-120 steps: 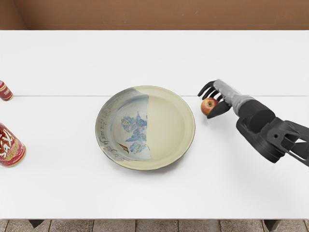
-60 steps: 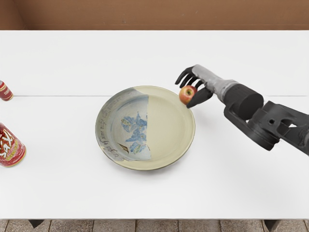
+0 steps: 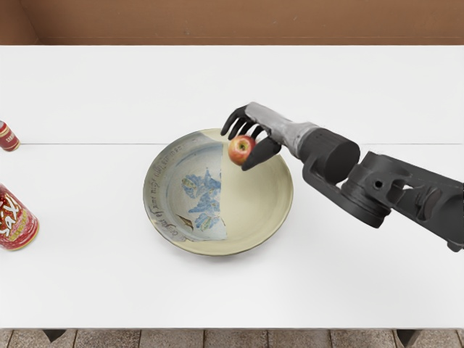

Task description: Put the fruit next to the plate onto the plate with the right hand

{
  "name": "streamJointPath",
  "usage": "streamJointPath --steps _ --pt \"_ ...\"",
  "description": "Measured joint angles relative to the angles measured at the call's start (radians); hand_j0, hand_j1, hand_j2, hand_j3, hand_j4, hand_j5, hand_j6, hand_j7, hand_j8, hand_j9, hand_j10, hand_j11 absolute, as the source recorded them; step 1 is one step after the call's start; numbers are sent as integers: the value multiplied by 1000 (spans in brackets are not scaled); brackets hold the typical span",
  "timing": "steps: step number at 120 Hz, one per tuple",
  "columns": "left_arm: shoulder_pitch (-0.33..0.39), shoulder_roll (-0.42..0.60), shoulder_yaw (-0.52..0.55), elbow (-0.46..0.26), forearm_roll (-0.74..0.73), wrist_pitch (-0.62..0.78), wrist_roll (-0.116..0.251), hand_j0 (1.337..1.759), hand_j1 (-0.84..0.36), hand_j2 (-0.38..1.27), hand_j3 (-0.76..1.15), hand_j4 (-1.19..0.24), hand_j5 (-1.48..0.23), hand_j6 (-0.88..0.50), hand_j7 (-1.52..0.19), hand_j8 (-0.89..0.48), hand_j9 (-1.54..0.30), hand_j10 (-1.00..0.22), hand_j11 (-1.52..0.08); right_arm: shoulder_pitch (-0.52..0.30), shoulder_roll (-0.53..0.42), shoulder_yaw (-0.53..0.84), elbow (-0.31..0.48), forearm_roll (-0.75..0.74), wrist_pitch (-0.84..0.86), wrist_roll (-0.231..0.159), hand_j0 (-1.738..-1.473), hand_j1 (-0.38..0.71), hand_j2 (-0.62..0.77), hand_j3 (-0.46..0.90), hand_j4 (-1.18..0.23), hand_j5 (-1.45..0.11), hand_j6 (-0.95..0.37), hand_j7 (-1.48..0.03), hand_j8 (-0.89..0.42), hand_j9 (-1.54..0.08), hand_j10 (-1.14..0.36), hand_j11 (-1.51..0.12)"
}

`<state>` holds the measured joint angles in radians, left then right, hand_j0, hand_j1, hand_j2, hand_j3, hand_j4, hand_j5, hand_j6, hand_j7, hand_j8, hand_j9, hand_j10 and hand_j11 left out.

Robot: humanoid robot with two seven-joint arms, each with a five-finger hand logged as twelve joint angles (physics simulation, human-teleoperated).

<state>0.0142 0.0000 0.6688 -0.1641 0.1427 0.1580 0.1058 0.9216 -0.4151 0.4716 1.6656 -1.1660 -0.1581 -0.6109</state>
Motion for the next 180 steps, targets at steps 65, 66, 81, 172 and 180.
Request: streamJointPath --steps 65,66,81,172,180 --pt "0 0 0 0 0 0 0 1658 73 46 0 -229 -299 -229 -299 -229 -299 -229 -299 -59 62 -65 0 -17 -6 0 -1658 105 46 0 -412 -546 -404 -541 -362 -546 -404 -542" --pt "0 0 0 0 0 0 0 1658 73 46 0 -229 -299 -229 -299 -229 -299 -229 -299 -59 63 -65 0 -18 -6 0 -1658 97 43 0 -404 -535 -397 -530 -356 -535 -396 -531" --pt "0 0 0 0 0 0 0 1658 73 46 0 -229 -299 -229 -299 -229 -299 -229 -299 -52 63 -59 0 -19 -7 0 -1658 -28 10 0 -286 -377 -283 -374 -260 -377 -282 -375" --pt "58 0 2 1 -1 0 0 1658 73 46 0 -229 -299 -229 -299 -229 -299 -229 -299 -30 -183 376 -100 609 732 48 -1658 -295 -7 0 -47 -60 -47 -60 -46 -60 -46 -60" --pt "59 0 3 2 -1 0 0 1658 73 46 0 -230 -299 -229 -299 -229 -299 -229 -299 -50 -254 385 -135 670 749 117 -1658 -296 -7 0 -45 -58 -46 -58 -45 -58 -45 -58"
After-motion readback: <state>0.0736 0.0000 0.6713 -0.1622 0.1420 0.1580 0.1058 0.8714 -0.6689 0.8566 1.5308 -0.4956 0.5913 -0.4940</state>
